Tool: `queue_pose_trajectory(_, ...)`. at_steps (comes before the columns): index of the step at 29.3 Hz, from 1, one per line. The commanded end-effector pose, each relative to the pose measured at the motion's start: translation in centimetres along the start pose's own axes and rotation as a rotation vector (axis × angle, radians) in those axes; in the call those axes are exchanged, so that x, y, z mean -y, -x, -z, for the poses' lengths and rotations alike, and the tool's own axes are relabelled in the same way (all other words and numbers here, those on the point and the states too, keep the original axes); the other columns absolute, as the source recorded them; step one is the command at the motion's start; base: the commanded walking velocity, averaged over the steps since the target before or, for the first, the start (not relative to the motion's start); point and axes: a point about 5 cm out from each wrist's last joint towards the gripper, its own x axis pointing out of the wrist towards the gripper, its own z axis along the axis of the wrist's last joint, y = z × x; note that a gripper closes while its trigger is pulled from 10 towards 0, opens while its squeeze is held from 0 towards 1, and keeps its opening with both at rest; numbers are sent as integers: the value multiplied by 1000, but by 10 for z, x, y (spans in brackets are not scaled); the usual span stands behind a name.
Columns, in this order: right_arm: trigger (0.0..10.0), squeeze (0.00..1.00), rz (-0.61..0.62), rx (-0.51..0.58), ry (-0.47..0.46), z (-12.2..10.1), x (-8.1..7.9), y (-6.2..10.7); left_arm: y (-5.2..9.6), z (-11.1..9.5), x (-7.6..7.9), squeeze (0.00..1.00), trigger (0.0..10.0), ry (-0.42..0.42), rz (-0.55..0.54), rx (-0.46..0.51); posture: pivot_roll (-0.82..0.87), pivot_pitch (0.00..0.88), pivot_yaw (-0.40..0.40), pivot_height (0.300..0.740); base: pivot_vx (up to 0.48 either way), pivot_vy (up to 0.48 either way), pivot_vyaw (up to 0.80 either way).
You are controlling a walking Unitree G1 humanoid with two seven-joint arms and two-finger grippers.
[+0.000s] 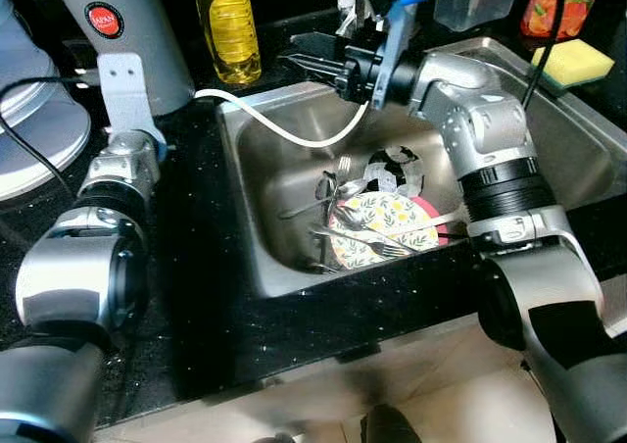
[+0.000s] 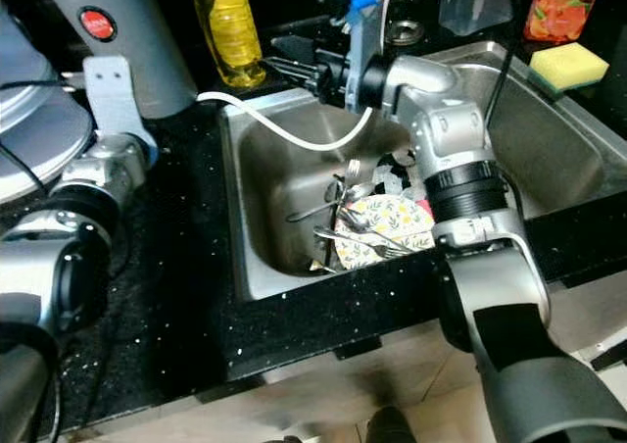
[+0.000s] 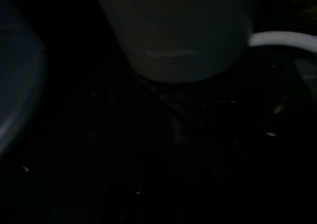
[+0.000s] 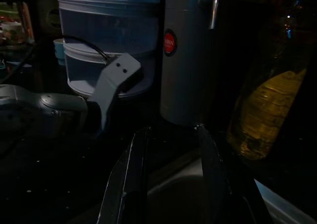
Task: Kitchen organization
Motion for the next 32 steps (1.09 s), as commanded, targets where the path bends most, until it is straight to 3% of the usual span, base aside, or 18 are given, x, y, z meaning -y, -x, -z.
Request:
queue_pose_trajectory(1,10000,0,-34,17,24,-7,-3,-6,0,8,-4,0,10000,40,-32,-43,-141,133,98,740,0,0,0)
queue_pose_trajectory(3,10000,0,-56,15,32,-8,-5,-8,0,9,-5,0,10000,102,-53,-51,-150,140,98,740,0,0,0)
queue_pose_trajectory(11,10000,0,-116,-33,46,-2,-13,-2,-1,18,-13,0,10000,100,-109,-78,-202,177,108,740,0,0,0)
queue_pose_trajectory(13,10000,0,-115,-42,39,2,-14,3,-1,27,-14,0,6510,73,-100,-114,-206,183,115,740,0,0,0)
queue_pose_trajectory(14,10000,0,-111,-45,35,3,-14,6,0,31,-15,0,5216,60,-100,-132,-205,185,118,740,0,0,0)
queue_pose_trajectory(15,10000,0,-105,-47,31,5,-14,8,0,37,-19,0,3098,16,-113,-152,-206,189,125,740,0,0,0)
queue_pose_trajectory(16,10000,0,-103,-47,29,5,-14,8,0,39,-20,0,3098,1,-119,-157,-206,189,125,740,0,0,0)
queue_pose_trajectory(17,10000,0,-99,-47,27,5,-13,9,0,41,-22,0,0,-12,-123,-166,-207,190,128,740,0,0,0)
queue_pose_trajectory(21,10000,0,-85,-48,23,6,-12,13,1,49,-33,0,0,-20,-172,-191,-205,190,131,740,0,0,0)
queue_pose_trajectory(24,10000,0,-63,-55,19,7,-10,14,2,53,-48,0,0,18,-253,-201,-177,181,128,740,0,0,0)
queue_pose_trajectory(29,10000,0,-58,-55,15,8,-10,14,4,56,-59,0,0,49,-320,-208,-165,174,123,740,0,0,0)
queue_pose_trajectory(30,10000,0,-58,-51,14,8,-10,13,5,56,-67,0,0,61,-381,-201,-157,168,122,740,0,0,0)
queue_pose_trajectory(32,10000,0,-58,-51,14,8,-10,13,5,56,-67,0,0,61,-381,-201,-157,168,122,740,0,0,0)
